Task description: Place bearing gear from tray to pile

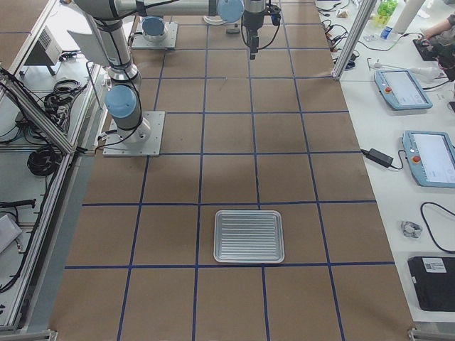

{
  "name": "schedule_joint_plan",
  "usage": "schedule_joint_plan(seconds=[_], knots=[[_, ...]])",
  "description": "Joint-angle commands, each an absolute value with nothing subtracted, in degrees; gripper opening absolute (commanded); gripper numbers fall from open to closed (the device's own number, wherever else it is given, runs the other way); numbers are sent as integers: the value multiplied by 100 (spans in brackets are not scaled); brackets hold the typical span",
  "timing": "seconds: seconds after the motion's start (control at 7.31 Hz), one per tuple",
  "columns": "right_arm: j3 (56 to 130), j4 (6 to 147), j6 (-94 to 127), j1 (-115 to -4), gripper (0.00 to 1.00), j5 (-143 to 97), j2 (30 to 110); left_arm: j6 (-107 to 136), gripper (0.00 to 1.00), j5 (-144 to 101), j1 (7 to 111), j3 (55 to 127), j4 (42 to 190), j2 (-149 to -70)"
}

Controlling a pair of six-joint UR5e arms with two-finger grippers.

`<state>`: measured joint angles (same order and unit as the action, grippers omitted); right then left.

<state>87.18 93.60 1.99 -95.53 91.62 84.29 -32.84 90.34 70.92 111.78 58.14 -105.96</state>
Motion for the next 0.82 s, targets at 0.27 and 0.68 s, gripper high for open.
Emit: schedule_joint_plan(seconds=[0.27, 0.68], knots=[[8745, 9360, 220, -9554, 100, 9141, 8429, -3620, 5, 9413, 6427, 11961, 5241, -10433], [8745, 9360, 220, -9554, 100, 9132, 8429, -3349, 7, 9378, 6468, 12059, 5186, -10546]])
